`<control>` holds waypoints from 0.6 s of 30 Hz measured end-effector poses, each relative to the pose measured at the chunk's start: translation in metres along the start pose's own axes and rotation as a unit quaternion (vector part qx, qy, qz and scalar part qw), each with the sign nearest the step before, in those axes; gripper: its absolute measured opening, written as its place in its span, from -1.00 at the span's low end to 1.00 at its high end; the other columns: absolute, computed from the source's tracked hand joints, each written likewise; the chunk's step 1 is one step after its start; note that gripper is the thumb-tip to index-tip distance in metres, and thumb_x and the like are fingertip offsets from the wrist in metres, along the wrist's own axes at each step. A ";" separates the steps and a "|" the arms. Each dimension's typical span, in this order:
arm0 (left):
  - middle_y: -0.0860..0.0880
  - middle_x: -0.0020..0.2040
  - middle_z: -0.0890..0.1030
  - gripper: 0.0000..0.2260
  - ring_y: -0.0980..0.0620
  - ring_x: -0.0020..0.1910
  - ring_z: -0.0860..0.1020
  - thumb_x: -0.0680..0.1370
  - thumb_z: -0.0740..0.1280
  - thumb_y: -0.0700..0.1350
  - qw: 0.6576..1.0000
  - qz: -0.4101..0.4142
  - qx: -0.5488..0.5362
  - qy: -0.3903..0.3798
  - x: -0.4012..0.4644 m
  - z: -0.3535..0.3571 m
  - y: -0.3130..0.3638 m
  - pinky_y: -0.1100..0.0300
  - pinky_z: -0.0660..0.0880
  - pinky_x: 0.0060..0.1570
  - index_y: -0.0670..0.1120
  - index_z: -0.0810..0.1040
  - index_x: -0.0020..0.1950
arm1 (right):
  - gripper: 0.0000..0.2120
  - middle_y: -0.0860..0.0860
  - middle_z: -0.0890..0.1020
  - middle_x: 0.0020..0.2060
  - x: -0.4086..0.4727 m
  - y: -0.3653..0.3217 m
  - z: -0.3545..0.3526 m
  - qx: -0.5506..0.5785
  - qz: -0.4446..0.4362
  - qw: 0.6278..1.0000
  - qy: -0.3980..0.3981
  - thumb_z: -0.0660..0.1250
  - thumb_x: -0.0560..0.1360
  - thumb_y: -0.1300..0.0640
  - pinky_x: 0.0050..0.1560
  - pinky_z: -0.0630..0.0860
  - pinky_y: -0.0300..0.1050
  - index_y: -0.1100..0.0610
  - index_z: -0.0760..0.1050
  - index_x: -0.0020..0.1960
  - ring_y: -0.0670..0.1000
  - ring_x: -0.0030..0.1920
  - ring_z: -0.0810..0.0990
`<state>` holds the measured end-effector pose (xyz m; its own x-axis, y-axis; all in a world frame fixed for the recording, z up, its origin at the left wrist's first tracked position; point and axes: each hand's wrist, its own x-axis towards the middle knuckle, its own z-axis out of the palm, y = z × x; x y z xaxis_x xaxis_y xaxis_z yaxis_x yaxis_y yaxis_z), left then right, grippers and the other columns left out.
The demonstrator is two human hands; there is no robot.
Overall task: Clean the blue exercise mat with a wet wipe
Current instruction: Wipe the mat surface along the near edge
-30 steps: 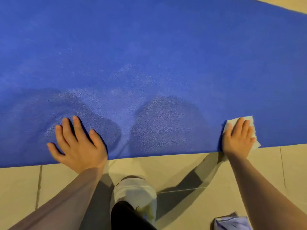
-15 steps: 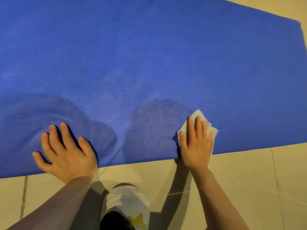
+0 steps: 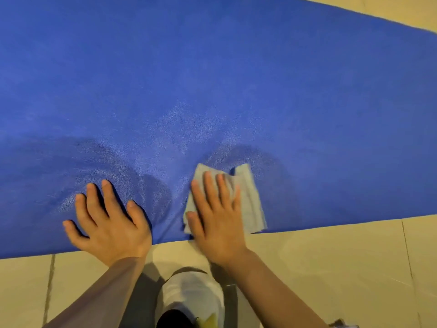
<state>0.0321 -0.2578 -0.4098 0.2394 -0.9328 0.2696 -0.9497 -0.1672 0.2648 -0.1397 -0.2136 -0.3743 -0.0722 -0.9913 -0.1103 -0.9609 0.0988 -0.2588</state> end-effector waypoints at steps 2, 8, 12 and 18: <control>-0.16 0.49 0.37 -0.56 -0.17 0.49 0.28 0.68 0.03 0.05 1.000 0.011 0.015 0.011 -0.001 0.001 -0.002 -0.22 0.12 0.41 -0.08 0.31 0.52 | -0.46 0.05 0.21 0.56 0.016 -0.027 0.006 -0.004 -0.165 0.986 -0.016 0.09 0.61 -0.11 0.47 0.05 0.35 0.01 0.22 0.55 0.14 0.57 0.08; -0.18 0.49 0.36 -0.54 -0.19 0.50 0.26 0.67 0.02 0.05 1.000 -0.002 0.010 -0.008 -0.002 0.000 0.000 -0.23 0.08 0.42 -0.12 0.33 0.51 | -0.39 0.05 0.21 0.55 0.075 0.081 -0.022 -0.018 -0.005 1.000 0.016 0.00 0.58 -0.24 0.42 0.07 0.40 0.00 0.23 0.55 0.15 0.56 0.13; -0.17 0.48 0.38 -0.55 -0.20 0.48 0.30 0.66 0.07 0.03 1.000 0.016 0.026 -0.002 -0.001 0.003 -0.002 -0.25 0.15 0.38 -0.12 0.34 0.51 | -0.27 -0.02 -0.04 0.60 0.083 0.186 -0.071 -0.026 0.255 0.966 -0.033 -0.15 0.52 -0.42 0.49 -0.12 0.27 -0.11 -0.04 0.60 0.06 0.58 -0.09; -0.18 0.47 0.40 -0.55 -0.21 0.47 0.33 0.66 0.08 0.02 0.999 0.018 0.028 0.004 0.000 0.004 -0.002 -0.24 0.17 0.37 -0.13 0.37 0.49 | -0.36 0.21 0.05 0.54 0.097 0.180 -0.066 -0.073 0.444 0.893 0.014 -0.25 0.63 -0.19 0.47 0.00 0.29 0.14 -0.01 0.60 0.20 0.52 0.04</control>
<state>0.0332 -0.2587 -0.4136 0.2061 -0.9358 0.2860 -0.9675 -0.1512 0.2026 -0.3377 -0.2978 -0.3685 -0.8282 -0.5291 -0.1850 -0.5452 0.8370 0.0470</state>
